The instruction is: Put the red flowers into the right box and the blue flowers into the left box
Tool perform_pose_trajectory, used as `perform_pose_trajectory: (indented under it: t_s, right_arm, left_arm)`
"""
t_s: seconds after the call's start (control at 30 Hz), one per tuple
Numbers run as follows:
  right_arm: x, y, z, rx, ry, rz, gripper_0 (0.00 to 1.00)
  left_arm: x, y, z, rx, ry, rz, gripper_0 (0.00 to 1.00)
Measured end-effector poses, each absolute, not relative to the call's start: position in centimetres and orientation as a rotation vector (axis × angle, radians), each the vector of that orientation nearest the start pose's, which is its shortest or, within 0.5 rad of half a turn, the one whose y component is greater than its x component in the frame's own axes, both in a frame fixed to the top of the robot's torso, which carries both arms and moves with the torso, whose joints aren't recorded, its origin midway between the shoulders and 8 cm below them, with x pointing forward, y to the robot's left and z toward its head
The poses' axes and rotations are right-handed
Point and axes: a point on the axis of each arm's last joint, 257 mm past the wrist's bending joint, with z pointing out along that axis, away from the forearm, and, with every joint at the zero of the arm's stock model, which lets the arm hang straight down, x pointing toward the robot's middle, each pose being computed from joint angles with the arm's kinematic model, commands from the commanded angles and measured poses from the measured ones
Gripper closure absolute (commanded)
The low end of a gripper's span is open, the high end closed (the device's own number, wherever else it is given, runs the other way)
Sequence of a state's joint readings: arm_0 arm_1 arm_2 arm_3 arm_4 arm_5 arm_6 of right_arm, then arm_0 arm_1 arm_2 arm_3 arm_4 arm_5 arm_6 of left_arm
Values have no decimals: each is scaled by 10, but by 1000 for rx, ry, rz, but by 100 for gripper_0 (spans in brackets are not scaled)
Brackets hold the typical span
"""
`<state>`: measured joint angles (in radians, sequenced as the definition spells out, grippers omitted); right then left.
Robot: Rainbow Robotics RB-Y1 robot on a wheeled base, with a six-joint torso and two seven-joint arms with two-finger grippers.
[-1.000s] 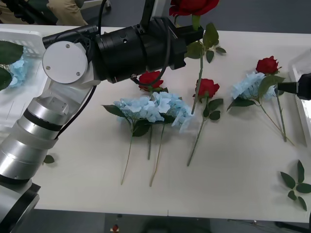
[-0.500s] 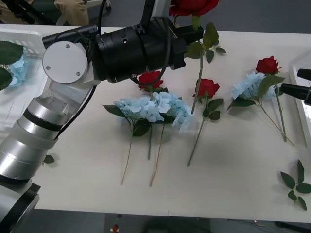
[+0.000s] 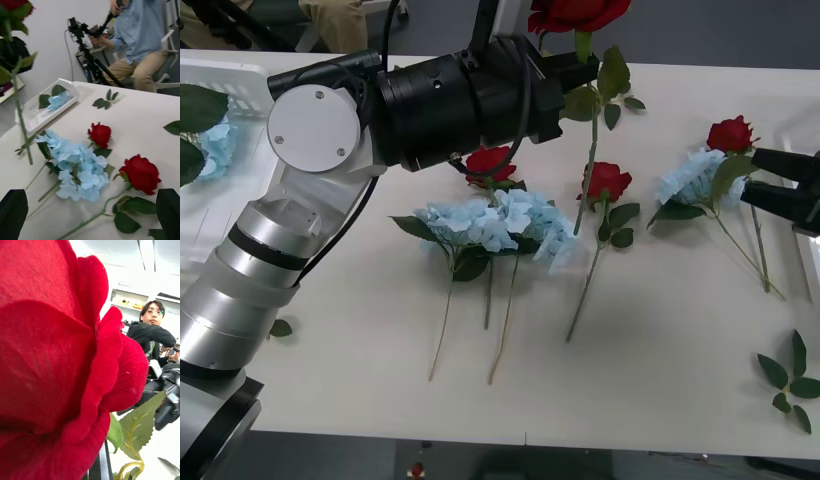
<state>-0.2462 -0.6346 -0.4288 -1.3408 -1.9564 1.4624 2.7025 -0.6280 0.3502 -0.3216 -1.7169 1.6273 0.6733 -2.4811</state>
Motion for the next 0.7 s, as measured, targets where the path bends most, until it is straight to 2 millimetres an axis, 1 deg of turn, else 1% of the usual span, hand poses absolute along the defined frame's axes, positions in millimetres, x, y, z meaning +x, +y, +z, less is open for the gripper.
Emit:
perform_pose_trajectory:
  t_s: [0.17,0.27,0.43,0.6,0.7]
  right_arm:
    - [429,-266,-82,-750,1467,1025,0]
    - [423,-257,-79,-746,1427,1074,0]
    - [421,-239,-85,-734,1405,1128,0]
    - [420,-211,-91,-752,1389,1194,0]
    - [426,-196,-90,-753,1380,1209,0]
  left_arm:
    - [468,-85,26,928,1198,-906,100]
    - [468,-85,26,928,1198,-906,100]
    - [468,-85,26,928,1198,-906,100]
    - [468,-85,26,928,1198,-906,100]
    - [468,-85,26,928,1198,-906,100]
